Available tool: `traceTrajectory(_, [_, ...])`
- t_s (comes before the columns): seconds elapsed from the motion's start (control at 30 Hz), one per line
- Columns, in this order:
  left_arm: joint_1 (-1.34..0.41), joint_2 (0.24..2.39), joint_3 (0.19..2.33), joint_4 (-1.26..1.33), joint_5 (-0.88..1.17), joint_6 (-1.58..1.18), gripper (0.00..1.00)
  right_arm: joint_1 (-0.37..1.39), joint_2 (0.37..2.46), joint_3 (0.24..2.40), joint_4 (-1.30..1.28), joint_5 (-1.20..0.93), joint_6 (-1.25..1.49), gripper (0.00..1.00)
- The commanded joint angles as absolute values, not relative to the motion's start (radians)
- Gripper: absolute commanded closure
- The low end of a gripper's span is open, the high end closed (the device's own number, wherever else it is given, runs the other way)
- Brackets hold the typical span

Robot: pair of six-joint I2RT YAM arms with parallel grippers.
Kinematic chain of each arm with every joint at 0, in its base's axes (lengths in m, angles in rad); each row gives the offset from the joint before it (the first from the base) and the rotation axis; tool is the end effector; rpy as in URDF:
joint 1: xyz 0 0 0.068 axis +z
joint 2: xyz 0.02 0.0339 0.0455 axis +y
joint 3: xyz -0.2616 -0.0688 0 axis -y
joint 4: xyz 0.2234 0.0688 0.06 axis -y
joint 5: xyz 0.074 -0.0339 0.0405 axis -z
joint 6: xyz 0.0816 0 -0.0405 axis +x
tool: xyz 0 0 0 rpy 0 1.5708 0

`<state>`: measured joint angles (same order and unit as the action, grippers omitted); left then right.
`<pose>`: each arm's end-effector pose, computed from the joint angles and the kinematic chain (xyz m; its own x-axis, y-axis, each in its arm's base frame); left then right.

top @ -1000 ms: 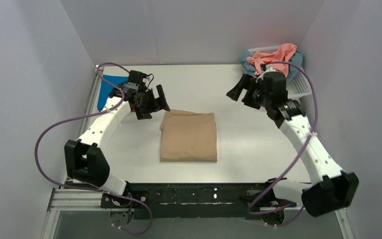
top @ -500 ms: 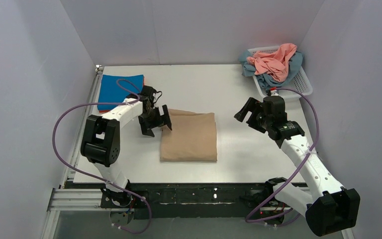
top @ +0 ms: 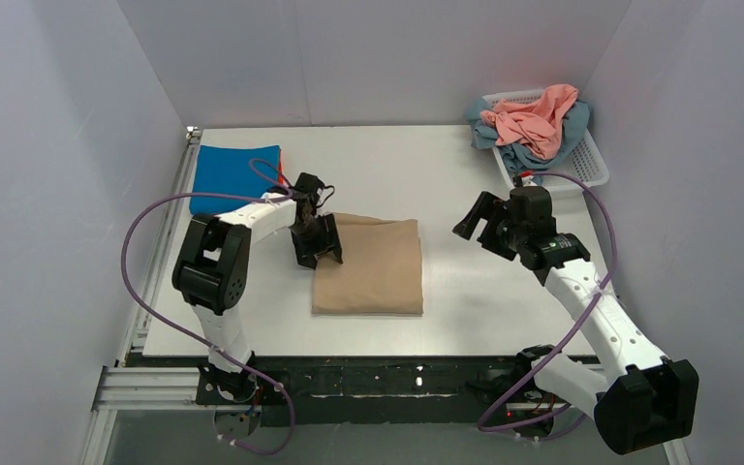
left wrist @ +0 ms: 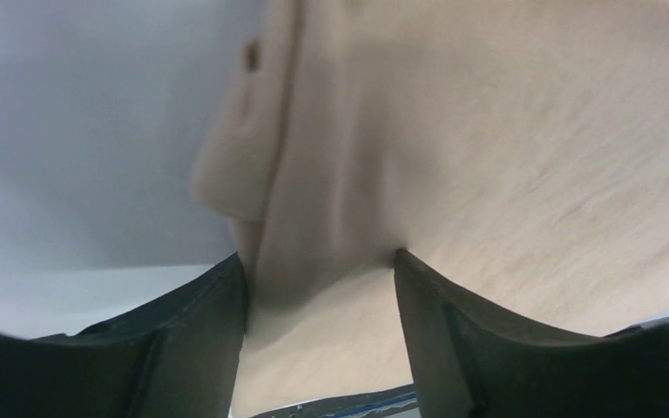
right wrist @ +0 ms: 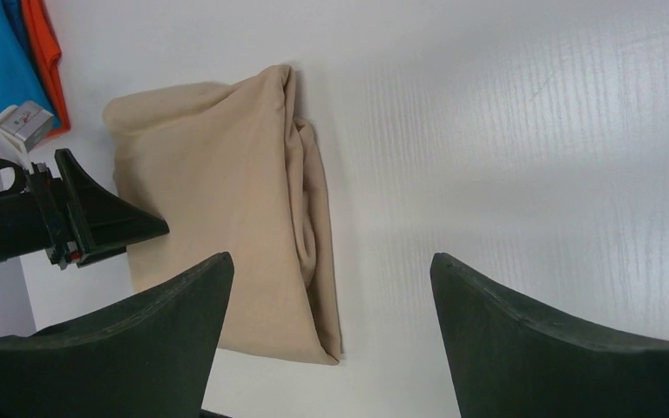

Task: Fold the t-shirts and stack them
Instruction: Put the neatly folded tshirt into the corner of the board with the left arm

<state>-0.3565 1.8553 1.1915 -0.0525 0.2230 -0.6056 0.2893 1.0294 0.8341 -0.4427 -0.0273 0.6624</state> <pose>0.3893 -0.1643 0.1734 -0.7886 -0.2987 -0.5374 0.0581 0.8340 -0.5487 0.2303 0.0709 0.2605 -0.6384 0.4514 -0.6234 0.1096 0.8550 0.5069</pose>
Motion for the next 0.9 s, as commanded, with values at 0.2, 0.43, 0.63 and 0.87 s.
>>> traceTrajectory(0.2, [-0.532,2.078,1.318,-0.283,-0.087,-0.635,0.9,0.282,1.074,0.853,-0.407,-0.041,0.629,0.09])
traceTrajectory(0.43, [-0.535,2.091,1.509,-0.479,-0.383,-0.61,1.0,0.276,1.064,0.854,-0.4,-0.021,0.589,0.09])
traceTrajectory(0.63, [-0.5,2.095,1.677,-0.523,-0.505,-0.481,1.0,0.274,1.069,0.86,-0.387,-0.028,0.537,0.09])
traceTrajectory(0.87, [-0.399,2.161,1.907,-0.571,-0.564,-0.383,1.0,0.272,1.066,0.873,-0.38,-0.011,0.46,0.1])
